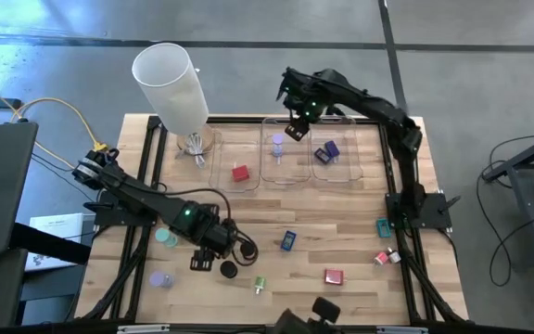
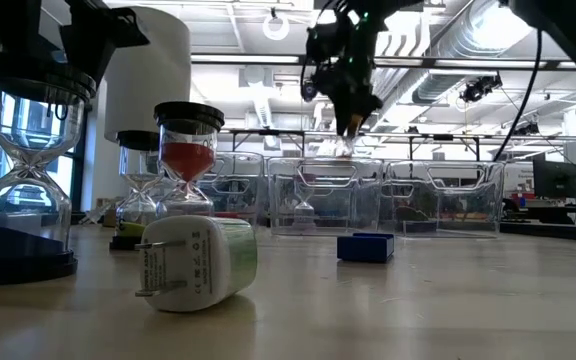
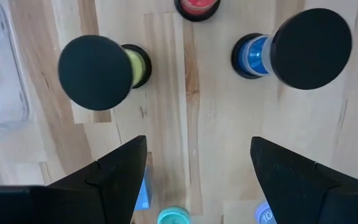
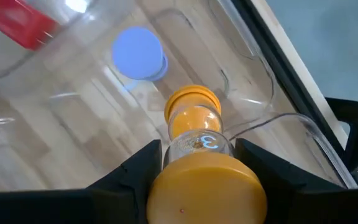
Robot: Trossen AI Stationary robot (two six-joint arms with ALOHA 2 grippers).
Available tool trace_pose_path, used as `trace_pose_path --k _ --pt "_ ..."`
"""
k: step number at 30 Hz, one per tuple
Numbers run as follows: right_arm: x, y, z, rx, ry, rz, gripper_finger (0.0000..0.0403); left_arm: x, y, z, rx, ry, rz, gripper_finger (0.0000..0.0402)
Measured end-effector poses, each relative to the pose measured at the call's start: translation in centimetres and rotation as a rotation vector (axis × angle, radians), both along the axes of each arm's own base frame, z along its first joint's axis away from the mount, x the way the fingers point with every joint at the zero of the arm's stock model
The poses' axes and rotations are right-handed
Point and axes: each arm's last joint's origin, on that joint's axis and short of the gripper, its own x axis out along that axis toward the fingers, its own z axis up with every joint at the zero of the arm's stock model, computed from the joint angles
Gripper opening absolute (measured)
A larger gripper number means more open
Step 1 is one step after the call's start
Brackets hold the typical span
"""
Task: Pick & Place Office items
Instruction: Put the yellow hourglass into the middle transparent bin
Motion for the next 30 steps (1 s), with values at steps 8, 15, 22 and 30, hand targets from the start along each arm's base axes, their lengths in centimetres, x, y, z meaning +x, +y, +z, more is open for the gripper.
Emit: trace_pose_path --k 8,15,22,30 --pt "1.5 -1.1 -3.8 0.024 0.095 0.048 0.0178 0.3 -0.1 0.1 -0.016 -0.035 0.051 0.0280" --pt "2.0 -2.0 -6.1 0.054 0.137 0.078 0.0178 0.6 -0.2 0.1 -0.014 -0.067 0.075 0.0280" --pt "2.7 -2.3 -7.9 0.083 0.151 0.107 0.0178 0.7 -0.2 0.2 -0.019 -0.078 0.071 0.0280" --pt "2.7 -2.3 -9.4 0.086 0.157 0.111 0.0178 0.6 -0.3 0.2 -0.005 -0.082 0.051 0.0280"
